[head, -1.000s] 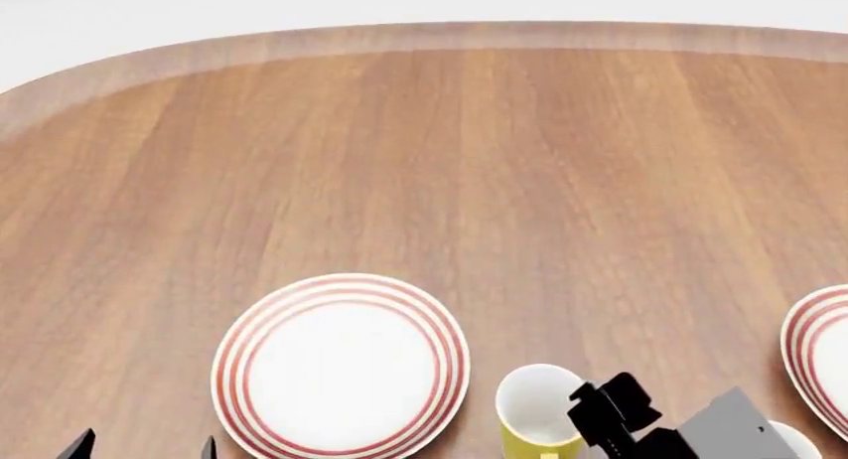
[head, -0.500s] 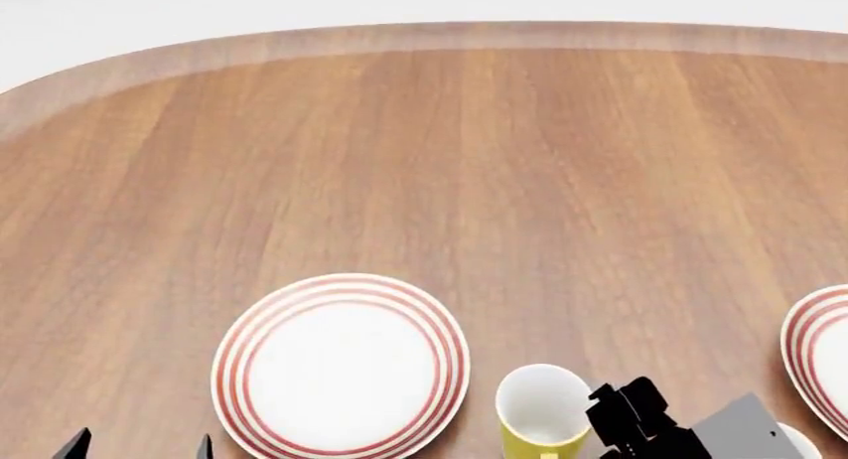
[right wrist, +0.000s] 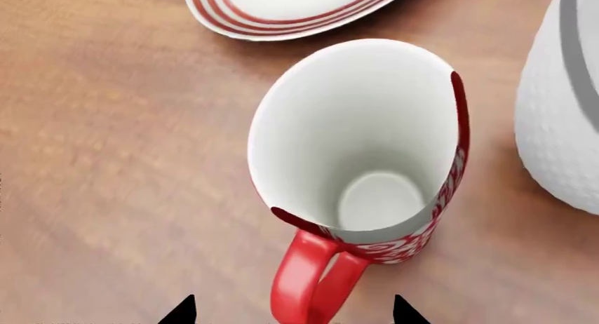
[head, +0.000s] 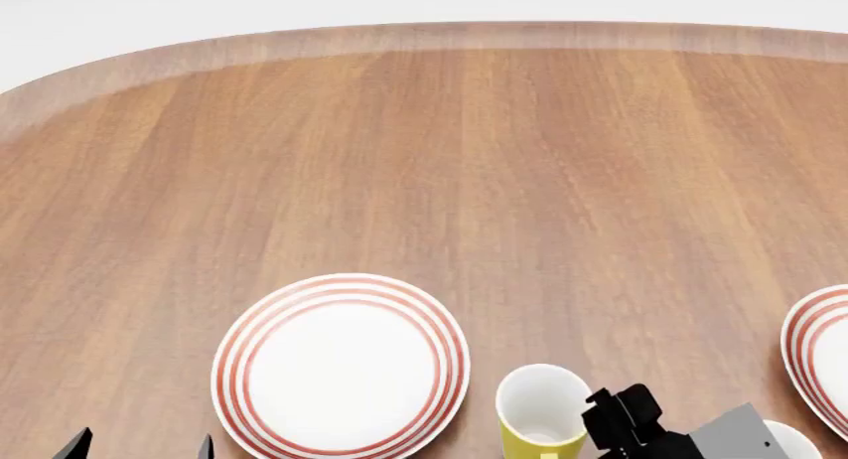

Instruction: Put the red mug on the left plate.

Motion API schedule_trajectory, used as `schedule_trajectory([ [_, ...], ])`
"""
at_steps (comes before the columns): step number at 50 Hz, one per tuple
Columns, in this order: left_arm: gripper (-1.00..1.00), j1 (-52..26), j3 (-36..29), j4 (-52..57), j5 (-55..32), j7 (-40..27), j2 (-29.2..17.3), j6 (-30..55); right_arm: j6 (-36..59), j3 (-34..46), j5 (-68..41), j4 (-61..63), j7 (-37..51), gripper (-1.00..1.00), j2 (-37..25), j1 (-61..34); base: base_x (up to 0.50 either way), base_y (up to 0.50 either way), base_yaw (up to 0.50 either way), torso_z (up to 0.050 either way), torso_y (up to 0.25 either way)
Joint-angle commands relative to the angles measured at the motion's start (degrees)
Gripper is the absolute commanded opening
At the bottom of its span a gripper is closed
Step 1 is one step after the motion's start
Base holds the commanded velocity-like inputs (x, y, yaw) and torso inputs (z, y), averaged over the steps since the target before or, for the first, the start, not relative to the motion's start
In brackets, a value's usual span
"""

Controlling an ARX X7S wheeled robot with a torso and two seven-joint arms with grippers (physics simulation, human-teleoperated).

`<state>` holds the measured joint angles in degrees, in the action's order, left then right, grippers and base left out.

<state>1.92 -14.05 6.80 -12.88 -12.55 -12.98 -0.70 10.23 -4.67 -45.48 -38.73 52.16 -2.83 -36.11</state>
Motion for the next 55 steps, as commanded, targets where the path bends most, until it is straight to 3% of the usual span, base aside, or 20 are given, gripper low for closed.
schedule_trajectory([
  [1, 1.0, -0.18, -0.4, -0.25, -0.05, -0.3, -0.27, -0.21, -0.72, 0.31, -1.43, -1.07, -0.03, 1.0, 0.0, -0.57, 0.0, 0.0, 0.0, 0.0, 0.0],
  [9, 1.0, -0.3, -0.66, -0.35, -0.19, -0.47, -0.46, -0.25, -1.05, 1.05, -1.81, -0.97, 0.38, 1.0, -0.08, -0.5, 0.0, 0.0, 0.0, 0.0, 0.0],
  [10, 1.0, -0.3, -0.66, -0.35, -0.19, -0.47, -0.46, -0.25, -1.12, 1.3, -1.76, -0.72, 0.29, -1.0, -0.06, -0.44, 0.0, 0.0, 0.0, 0.0, 0.0],
  [38, 1.0, -0.04, -1.34, 0.3, -0.63, -1.17, -1.25, -0.47, 1.16, 6.26, -2.57, 13.53, 4.41, -1.0, -1.44, 5.61, 0.0, 0.0, 0.0, 0.0, 0.0],
  [55, 1.0, -0.21, -1.77, 0.14, -0.79, -1.57, -1.54, -0.64, 8.39, 13.64, -4.12, 36.64, 7.84, -1.0, -3.99, 10.47, 0.0, 0.0, 0.0, 0.0, 0.001],
])
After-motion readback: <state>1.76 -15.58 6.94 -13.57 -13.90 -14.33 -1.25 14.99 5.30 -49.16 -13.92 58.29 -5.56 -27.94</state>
